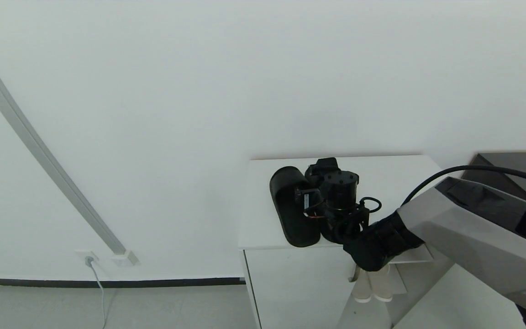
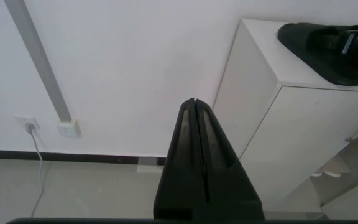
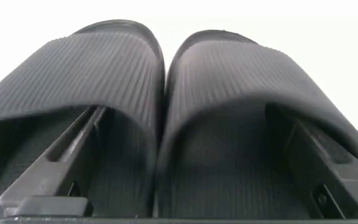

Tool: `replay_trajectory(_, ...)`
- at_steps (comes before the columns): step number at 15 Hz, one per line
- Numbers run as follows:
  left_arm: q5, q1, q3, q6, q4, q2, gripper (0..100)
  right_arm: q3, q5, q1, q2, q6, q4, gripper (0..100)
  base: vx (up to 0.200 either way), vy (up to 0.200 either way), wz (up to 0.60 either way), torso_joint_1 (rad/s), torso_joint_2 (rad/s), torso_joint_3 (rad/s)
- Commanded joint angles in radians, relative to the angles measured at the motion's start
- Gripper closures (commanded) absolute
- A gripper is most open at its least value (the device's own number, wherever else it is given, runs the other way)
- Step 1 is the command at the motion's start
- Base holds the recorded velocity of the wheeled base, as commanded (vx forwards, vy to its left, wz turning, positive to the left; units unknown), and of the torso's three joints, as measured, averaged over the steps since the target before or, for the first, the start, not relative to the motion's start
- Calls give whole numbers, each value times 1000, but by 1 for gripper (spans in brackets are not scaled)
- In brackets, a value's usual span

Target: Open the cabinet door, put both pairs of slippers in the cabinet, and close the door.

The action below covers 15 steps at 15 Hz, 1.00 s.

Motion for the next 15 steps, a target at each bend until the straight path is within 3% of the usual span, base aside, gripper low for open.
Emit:
replay_trajectory(1,-1,0,0,0,0,0,100,-34,4,-8,39,-1,5,0,0,0,0,0,0,0)
replay_trajectory(3,1,0,0,-1,0,0,100,-65,4,-8,58,-1,6,0,0,0,0,0,0,0)
replay_trajectory(4,1,0,0,-1,0,0,100,-66,4,-8,58,-1,6,100,0,0,0,0,0,0)
replay_trajectory(15,1,0,0,-1,0,0,100,-2,2,6,-11,-1,0,100,0,0,0,0,0,0)
